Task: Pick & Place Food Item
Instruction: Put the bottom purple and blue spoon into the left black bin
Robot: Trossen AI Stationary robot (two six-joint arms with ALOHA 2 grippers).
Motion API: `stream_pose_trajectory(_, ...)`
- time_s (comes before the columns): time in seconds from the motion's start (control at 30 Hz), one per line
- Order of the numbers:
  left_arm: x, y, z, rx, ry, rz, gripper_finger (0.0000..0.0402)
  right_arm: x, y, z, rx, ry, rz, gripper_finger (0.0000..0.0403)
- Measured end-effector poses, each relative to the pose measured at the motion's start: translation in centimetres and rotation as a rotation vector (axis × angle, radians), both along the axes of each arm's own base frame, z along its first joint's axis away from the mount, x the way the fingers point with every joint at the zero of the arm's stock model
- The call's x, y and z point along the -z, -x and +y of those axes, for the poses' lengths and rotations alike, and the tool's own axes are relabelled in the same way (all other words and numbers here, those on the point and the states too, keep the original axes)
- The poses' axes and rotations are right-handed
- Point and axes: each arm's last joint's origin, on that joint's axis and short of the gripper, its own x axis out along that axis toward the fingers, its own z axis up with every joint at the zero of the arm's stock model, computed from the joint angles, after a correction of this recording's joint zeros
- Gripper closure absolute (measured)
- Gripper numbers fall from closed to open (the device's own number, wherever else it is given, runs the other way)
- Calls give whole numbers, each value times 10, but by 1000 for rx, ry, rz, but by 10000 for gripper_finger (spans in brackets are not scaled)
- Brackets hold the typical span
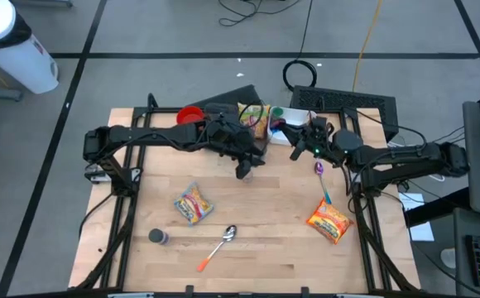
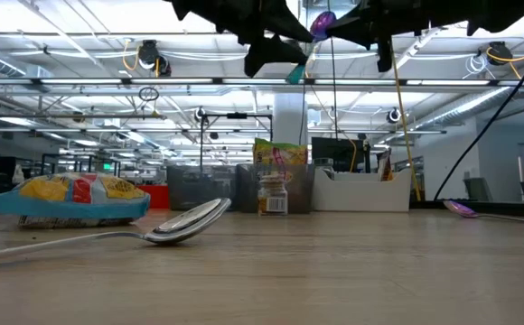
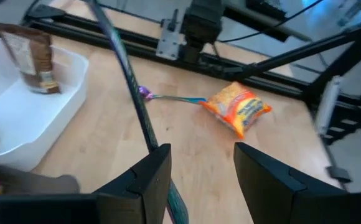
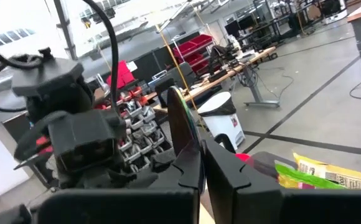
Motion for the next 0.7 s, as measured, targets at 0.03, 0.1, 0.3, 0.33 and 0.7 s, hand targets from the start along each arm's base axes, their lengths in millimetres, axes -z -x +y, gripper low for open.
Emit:
stream_pose_trajectory(0.03,-3,0,0,12,8,-4,215,0,0,-2,-3,1,-2,402)
stream_pose_trajectory(0.1,-8,0,0,21,15,-6,215,0,1,-6,8,2,-2,402)
stream_pose_trajectory(0.3,-25,4,5,35,-13,52,215,1,5,-12,-5,-2,37,401)
stream_pose_trajectory(0.33,-28,6,6,32,-17,65,215,1,6,-12,-3,-3,42,401)
stream_pose_trajectory(0.7,-38,12,16,30,15,133,215,-8,14,-11,-2,15,-5,401)
